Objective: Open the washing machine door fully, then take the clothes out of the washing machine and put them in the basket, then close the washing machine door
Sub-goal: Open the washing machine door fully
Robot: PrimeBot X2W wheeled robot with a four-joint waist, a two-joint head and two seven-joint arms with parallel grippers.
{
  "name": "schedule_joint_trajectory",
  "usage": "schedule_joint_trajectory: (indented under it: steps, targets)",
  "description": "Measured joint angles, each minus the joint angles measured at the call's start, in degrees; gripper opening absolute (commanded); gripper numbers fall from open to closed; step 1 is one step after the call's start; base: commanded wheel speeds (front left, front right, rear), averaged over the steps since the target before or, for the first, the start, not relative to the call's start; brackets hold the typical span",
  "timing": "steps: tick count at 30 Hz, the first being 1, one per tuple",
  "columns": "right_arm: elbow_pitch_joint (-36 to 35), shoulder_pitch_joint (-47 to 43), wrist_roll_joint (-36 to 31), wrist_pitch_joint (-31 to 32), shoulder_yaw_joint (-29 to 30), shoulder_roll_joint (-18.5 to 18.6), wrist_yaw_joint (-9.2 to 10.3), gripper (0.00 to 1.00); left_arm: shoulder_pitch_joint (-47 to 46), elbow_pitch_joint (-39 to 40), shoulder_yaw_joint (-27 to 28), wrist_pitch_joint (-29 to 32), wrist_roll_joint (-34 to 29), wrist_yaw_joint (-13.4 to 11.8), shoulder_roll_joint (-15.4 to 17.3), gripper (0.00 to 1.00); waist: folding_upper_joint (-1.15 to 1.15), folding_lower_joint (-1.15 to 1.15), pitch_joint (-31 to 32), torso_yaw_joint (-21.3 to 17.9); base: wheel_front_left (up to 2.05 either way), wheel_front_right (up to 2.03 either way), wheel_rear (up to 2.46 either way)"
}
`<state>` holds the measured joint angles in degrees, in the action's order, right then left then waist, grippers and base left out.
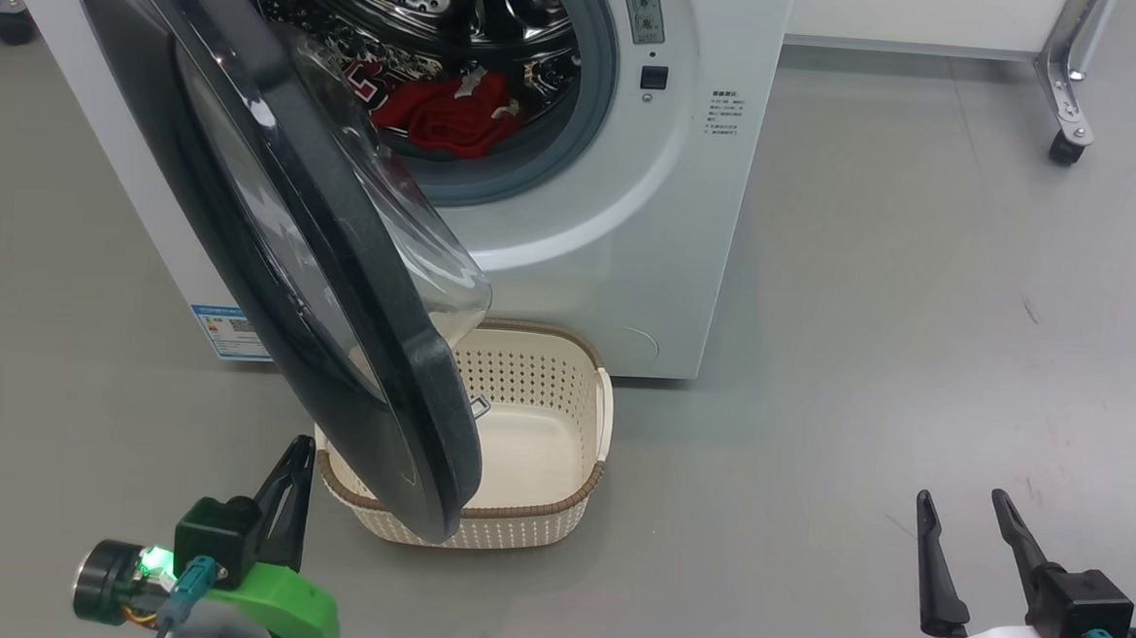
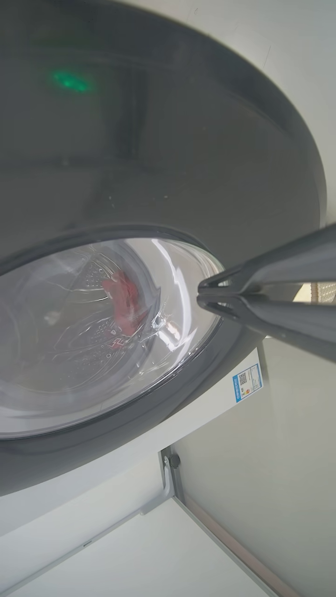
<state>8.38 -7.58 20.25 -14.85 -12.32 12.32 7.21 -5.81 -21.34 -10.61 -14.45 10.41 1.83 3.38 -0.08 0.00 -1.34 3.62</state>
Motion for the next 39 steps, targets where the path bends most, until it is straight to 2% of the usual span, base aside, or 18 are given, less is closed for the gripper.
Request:
schedule_joint_trajectory:
  steps: [11,14,21,25,30,34,39]
  targets:
    - [-0.32,-0.27,-1.12,0.0,0.09,-1.01,0.0,1.0,0.07,1.63,1.53,0.01,0.01,-0.14,0.02,0.0,0.0,0.0,0.15,0.16,0.0,0.0,0.0]
    - [-0.41,-0.28,-1.24,0.0,0.14,-1.23,0.0,1.0,-0.02,3.55,2.97,0.01,0.02,-0.9,0.0,0.0,0.0,0.0,0.12,0.31,0.0,0.0,0.0]
    - [-0.57,-0.56,-1.68,0.0,0.66,-1.57,0.0,1.0,-2.96,12.26,6.75,0.0,0.51,-3.34,0.02,0.0,0.0,0.0,0.21,0.94,0.0,0.0,0.0]
    - [-0.71,-1.47,-1.81,0.0,2.46,-1.77,0.01,1.0,-7.56,18.61,7.15,-0.24,0.49,-3.58,-0.08,0.0,0.0,0.0,0.14,1.81,0.0,0.0,0.0]
    - [-0.71,-1.46,-2.33,0.0,1.25,-2.04,0.0,1.0,-12.12,25.61,7.59,-0.31,0.49,-3.88,-0.15,0.0,0.0,0.0,0.33,2.7,0.0,0.0,0.0]
    - [-0.7,-1.46,-2.34,0.0,1.13,-2.1,0.0,1.0,-14.7,28.77,4.31,-0.32,0.49,-2.49,-0.33,0.0,0.0,0.0,0.52,2.83,0.0,0.0,0.0]
    - [-0.62,-1.47,-2.78,0.0,0.88,-2.2,0.0,1.0,-16.45,30.22,-2.98,-0.23,1.22,0.86,-0.78,0.0,0.0,0.0,0.84,2.77,0.0,0.0,0.0]
